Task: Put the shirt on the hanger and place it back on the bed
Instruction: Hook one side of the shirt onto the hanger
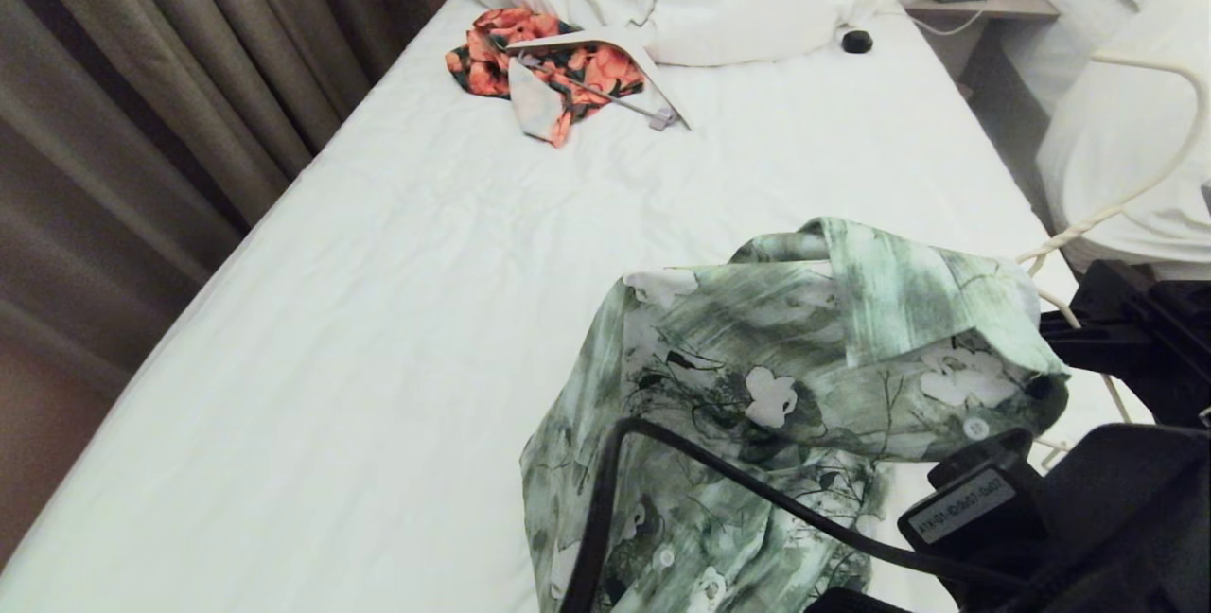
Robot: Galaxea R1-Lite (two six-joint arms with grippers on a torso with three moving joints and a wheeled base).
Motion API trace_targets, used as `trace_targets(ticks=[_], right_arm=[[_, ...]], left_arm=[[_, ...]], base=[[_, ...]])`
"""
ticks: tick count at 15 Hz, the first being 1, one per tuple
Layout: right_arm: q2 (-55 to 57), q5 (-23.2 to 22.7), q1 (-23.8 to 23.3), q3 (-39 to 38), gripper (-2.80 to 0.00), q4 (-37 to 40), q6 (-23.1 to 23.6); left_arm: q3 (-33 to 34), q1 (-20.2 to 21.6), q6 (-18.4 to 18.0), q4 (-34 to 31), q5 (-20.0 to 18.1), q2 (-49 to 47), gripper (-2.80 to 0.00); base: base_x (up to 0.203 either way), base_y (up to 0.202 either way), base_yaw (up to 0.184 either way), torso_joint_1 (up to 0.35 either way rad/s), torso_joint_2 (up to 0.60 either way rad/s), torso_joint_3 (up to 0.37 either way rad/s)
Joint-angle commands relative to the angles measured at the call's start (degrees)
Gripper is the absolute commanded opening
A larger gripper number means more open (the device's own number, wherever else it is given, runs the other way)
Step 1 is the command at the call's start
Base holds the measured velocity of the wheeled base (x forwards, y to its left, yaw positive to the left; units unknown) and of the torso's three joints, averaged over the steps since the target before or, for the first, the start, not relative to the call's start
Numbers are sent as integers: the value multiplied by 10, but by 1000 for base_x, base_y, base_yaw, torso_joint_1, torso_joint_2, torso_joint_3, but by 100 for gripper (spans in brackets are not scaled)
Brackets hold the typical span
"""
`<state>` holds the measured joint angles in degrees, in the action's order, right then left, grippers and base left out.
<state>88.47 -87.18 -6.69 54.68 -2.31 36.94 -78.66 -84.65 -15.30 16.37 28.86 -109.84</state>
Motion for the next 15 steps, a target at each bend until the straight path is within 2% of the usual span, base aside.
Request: trace_targets(ticks=[1, 3, 6, 8, 9, 11, 15], right_arm=[[-7, -5, -1, -3, -280, -1, 2], [-7, -5, -8, 2, -280, -1, 2], [-10, -5, -8, 1, -280, 0, 2], [-10, -5, -9, 2, -280, -1, 2], [-10, -5, -10, 3, -280, -1, 2], [-11, -5, -10, 5, -280, 0, 2], [-15, -5, 2, 5, -280, 0, -7]], left_arm=[[-31, 1, -2, 0, 12, 3, 0], [-31, 2, -3, -5, 16, 13, 0], [83, -3, 1, 0, 17, 26, 0], [140, 0, 20, 1, 20, 62, 0], [168, 4, 28, 1, 24, 83, -280], [198, 9, 33, 1, 30, 128, -280], [221, 53, 30, -3, 31, 214, -280]], base=[[0, 0, 0, 0, 0, 0], [0, 0, 0, 0, 0, 0], [0, 0, 0, 0, 0, 0], [0, 0, 0, 0, 0, 0], [0, 0, 0, 0, 0, 0], [0, 0, 0, 0, 0, 0], [0, 0, 0, 0, 0, 0]])
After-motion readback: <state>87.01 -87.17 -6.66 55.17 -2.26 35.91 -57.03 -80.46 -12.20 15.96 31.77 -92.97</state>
